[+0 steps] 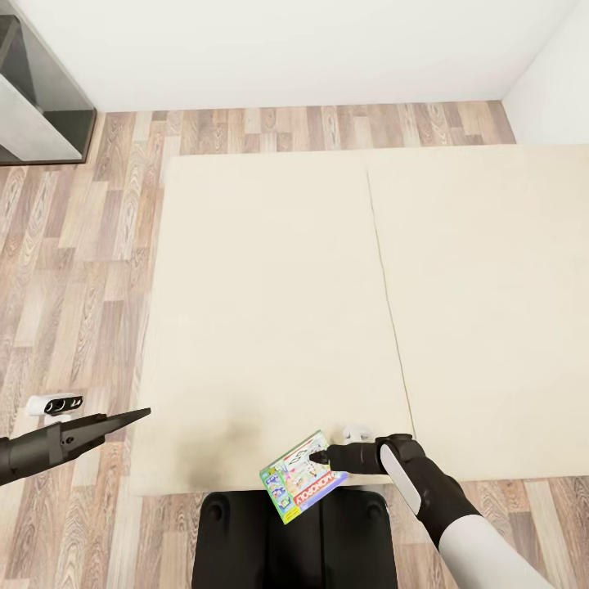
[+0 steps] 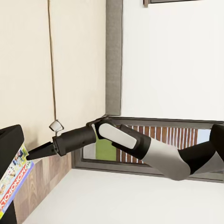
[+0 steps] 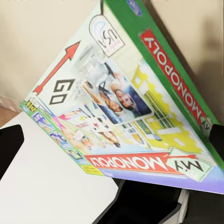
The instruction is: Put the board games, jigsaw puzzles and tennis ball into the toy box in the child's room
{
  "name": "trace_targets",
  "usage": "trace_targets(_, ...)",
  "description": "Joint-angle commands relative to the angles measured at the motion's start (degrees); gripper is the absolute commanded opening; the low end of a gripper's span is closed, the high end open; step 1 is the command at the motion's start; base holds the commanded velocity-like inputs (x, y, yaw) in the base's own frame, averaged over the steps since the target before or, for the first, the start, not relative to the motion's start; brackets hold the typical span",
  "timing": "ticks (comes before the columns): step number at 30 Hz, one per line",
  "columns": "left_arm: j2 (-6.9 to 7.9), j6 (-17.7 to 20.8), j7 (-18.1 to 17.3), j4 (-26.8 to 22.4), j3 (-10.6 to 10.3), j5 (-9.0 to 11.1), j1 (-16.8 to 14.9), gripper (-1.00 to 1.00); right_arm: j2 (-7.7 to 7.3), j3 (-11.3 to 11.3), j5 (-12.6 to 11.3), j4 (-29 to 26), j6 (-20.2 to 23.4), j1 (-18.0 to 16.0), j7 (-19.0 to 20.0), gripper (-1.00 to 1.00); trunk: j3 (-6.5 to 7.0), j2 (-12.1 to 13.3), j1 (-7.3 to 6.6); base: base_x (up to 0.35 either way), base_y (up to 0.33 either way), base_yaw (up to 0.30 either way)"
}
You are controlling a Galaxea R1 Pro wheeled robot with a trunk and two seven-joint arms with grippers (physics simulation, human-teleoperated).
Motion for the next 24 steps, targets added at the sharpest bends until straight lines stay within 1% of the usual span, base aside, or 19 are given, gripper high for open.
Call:
trace_targets(1,0.02,0.6,-0.2,0.0,0.0,0.0,0.0,1.0,-0.05,0.1,0.1,-0.1,0.2,0.0,0.1,1.0,-0.06,-0.1,0.03,0.0,0.0,0.0)
trace_targets(9,0.02,0.6,-0.2,0.0,0.0,0.0,0.0,1.0,-0.05,0.1,0.1,-0.1,0.2,0.0,-0.1,1.0,-0.06,-0.1,0.03,0.0,0.0,0.005)
trace_targets(17,0.02,0.6,-0.2,0.0,0.0,0.0,0.0,1.0,-0.05,0.1,0.1,-0.1,0.2,0.0,-0.1,1.0,-0.15,-0.1,0.03,0.0,0.0,0.097)
trace_targets(24,0.02,0.6,-0.2,0.0,0.0,0.0,0.0,1.0,-0.05,0.1,0.1,-0.1,0.2,0.0,-0.1,1.0,-0.17,-0.1,0.03,0.0,0.0,0.021)
